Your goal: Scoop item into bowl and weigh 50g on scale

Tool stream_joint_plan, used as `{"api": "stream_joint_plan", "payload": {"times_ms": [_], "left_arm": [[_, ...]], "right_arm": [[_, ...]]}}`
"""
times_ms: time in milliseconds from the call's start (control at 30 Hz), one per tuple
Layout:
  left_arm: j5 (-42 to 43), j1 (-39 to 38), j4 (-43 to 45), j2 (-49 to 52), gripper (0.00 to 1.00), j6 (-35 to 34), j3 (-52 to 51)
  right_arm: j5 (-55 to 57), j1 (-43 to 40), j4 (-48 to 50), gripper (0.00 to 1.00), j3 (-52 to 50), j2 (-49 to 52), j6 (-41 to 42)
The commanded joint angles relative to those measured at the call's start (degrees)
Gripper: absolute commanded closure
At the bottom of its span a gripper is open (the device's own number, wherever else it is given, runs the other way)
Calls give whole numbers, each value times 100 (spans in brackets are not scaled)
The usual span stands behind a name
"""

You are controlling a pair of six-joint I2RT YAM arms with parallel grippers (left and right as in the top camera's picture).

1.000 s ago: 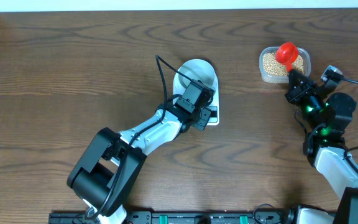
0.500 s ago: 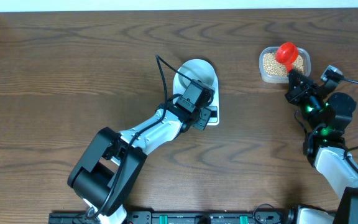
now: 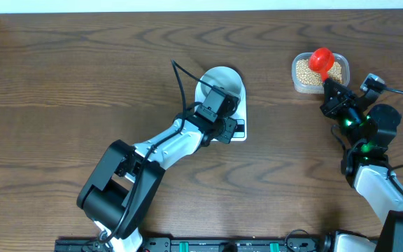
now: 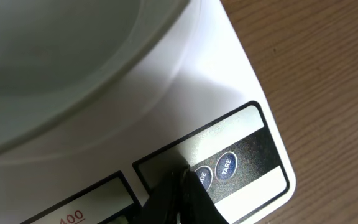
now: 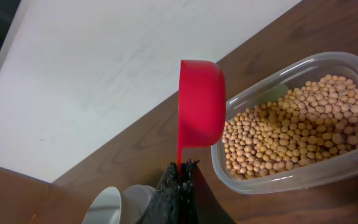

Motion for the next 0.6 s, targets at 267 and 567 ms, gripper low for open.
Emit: {"api": "stream_joint_plan", "payload": {"times_ms": [267,567], "left_arm": [[-46,33,-573,-52,93,107,31],[-271,87,-1517,-1493,93,219,188]], "right_arm": [[-52,-24,-2,99,61,2,-26],[170,-24,0,99,61,2,-28]]}}
